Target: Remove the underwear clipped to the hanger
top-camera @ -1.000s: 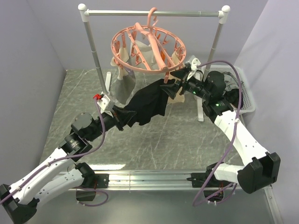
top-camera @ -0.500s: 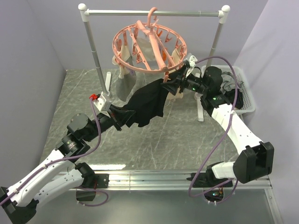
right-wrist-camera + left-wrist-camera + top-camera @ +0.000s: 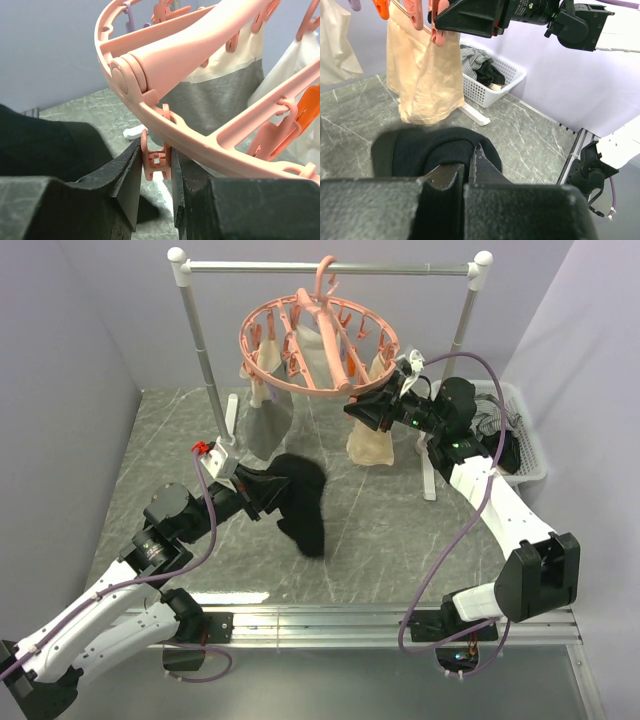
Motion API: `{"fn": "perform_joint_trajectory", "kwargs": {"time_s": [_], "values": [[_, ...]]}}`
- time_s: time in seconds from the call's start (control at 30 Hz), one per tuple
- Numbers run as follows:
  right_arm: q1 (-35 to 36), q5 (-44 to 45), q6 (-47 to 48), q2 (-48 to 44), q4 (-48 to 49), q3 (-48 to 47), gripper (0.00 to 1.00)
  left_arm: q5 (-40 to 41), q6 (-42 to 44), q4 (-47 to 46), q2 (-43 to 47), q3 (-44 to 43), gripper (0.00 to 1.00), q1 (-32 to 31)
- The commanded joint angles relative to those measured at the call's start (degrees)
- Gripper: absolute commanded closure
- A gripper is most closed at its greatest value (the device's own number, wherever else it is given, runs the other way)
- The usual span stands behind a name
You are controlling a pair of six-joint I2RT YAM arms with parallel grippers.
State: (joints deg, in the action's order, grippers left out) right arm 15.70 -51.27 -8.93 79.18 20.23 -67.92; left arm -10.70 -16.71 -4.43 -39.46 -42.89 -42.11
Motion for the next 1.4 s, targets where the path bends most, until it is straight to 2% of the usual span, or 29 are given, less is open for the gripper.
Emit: {"fn": "perform_joint_trajectory", "kwargs": {"time_s": [0.0, 0.07, 0.1, 0.13, 0.17, 0.27, 0.4, 0.43, 0.47, 0.7, 0.83, 0.93, 0.97, 1.1, 1.27, 1.37], "values": [[-0.32, 0.02, -2.23, -0.25, 3.50, -2.31, 1.00, -1.25, -0.16, -1.81, 0.62, -1.67, 0.98, -0.26], [-0.32, 0.46, -1.97, -0.60, 2.89, -2.30, 1.00, -1.08, -0.43, -1.99, 0.61, -1.49, 0.99, -0.26], [-0.32, 0.90, -1.88, -0.69, 2.36, -2.30, 0.97, -1.17, -0.52, -2.43, 0.62, -1.23, 0.99, -0.26], [-0.32, 2.38, -1.53, -0.78, 0.71, -2.48, 0.83, -1.17, -0.60, -2.69, 0.62, -1.14, 0.99, -0.26], [-0.32, 3.36, -1.53, -0.78, -0.53, -3.18, 0.54, -1.08, -0.69, -2.78, 0.44, -1.05, 0.99, -0.26], [-0.32, 8.36, -2.40, -1.39, -4.14, -3.19, 0.39, -0.99, -0.69, -2.87, -0.09, -1.14, 0.99, -0.26], [-0.41, 14.25, -3.73, -4.64, -3.00, 1.20, 0.28, 0.06, -0.60, -2.08, -0.79, -1.40, 0.99, -0.26], [-0.41, 15.31, -4.16, -5.52, -2.83, 2.08, 0.11, 0.50, -0.69, -1.56, -0.88, -1.40, 1.00, -0.26], [-0.41, 18.10, -4.34, -7.26, -3.00, 3.66, 0.02, 1.72, -0.69, -1.38, -1.14, -1.40, 0.99, -0.26], [-0.41, 23.49, -6.10, -17.64, -5.38, 12.97, 0.00, 4.64, -2.45, -1.46, -2.90, -0.61, 1.00, -0.26], [0.99, 19.65, -7.33, -26.24, -3.02, 21.93, 0.00, 4.72, -3.42, -3.22, -4.30, -0.61, 0.99, -0.26], [8.53, 21.71, -2.44, -30.90, -5.70, 28.26, 0.00, 4.46, -3.86, -4.01, -6.23, -1.40, 0.99, -0.26], [14.30, 23.47, -0.93, -31.71, -7.03, 28.98, 0.00, 3.94, -3.94, -4.19, -6.76, -2.19, 0.99, -0.26], [22.85, 25.51, 0.14, -33.04, -5.38, 33.11, 0.00, 2.09, -4.73, -4.98, -9.49, -3.51, 1.00, -0.26], [28.49, 28.14, 0.75, -30.40, -2.83, 34.17, 0.00, 0.68, -5.61, -5.94, -10.19, -3.95, 0.99, -0.26], [32.10, 33.05, 2.24, -26.63, -4.31, 31.45, 0.00, -0.90, -6.84, -6.56, -10.28, -4.13, 1.00, -0.26]]}}
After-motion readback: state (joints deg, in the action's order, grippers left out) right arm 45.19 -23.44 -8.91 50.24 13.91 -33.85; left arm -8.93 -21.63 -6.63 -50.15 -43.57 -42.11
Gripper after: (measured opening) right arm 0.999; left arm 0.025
